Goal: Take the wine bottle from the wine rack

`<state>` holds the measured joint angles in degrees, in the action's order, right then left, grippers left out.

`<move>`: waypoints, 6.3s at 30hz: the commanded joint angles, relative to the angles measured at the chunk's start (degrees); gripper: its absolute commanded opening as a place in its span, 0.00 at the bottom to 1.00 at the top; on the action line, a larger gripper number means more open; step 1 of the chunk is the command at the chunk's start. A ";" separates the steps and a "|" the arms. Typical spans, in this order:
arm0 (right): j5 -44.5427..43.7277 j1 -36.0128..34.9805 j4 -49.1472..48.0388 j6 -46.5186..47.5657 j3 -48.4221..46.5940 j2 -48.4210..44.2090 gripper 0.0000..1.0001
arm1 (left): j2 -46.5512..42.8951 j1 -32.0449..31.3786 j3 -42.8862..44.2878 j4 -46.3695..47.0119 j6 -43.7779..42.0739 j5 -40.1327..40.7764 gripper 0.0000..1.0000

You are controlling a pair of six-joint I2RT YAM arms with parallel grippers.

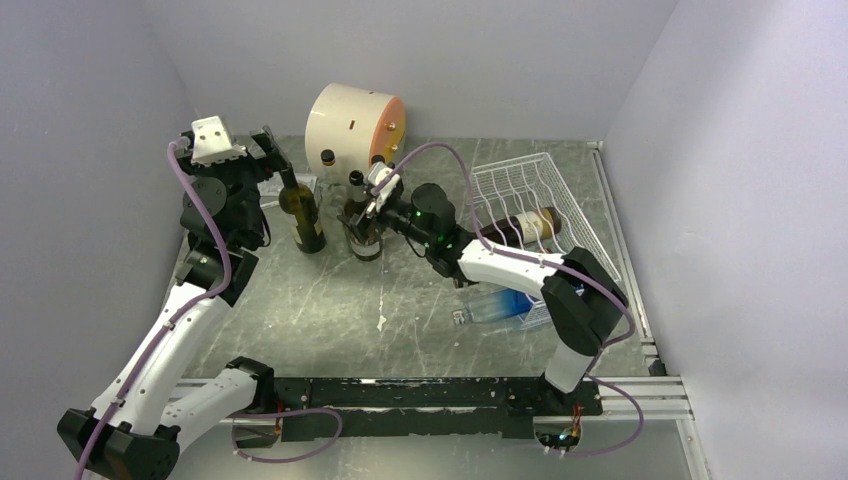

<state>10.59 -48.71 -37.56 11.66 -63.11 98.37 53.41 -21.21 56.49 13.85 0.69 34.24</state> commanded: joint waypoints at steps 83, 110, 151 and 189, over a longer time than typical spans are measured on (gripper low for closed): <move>-35.86 7.90 41.86 51.47 4.19 11.78 0.55 | -2.10 2.67 0.46 0.57 2.22 -0.65 0.98; -36.37 -9.15 42.47 43.17 9.90 -3.89 0.00 | -0.11 3.21 0.77 0.19 1.62 -1.02 0.98; -7.76 -22.41 24.75 13.75 -12.14 -8.13 0.00 | -2.70 5.48 -0.23 2.41 -1.13 2.17 0.98; -5.16 -10.18 -17.41 -4.09 -17.86 9.41 0.00 | -3.17 7.94 -0.33 1.73 1.22 -0.09 0.98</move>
<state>8.51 -59.02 -39.33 6.42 -81.25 111.70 50.37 -13.80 55.70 15.16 0.91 35.53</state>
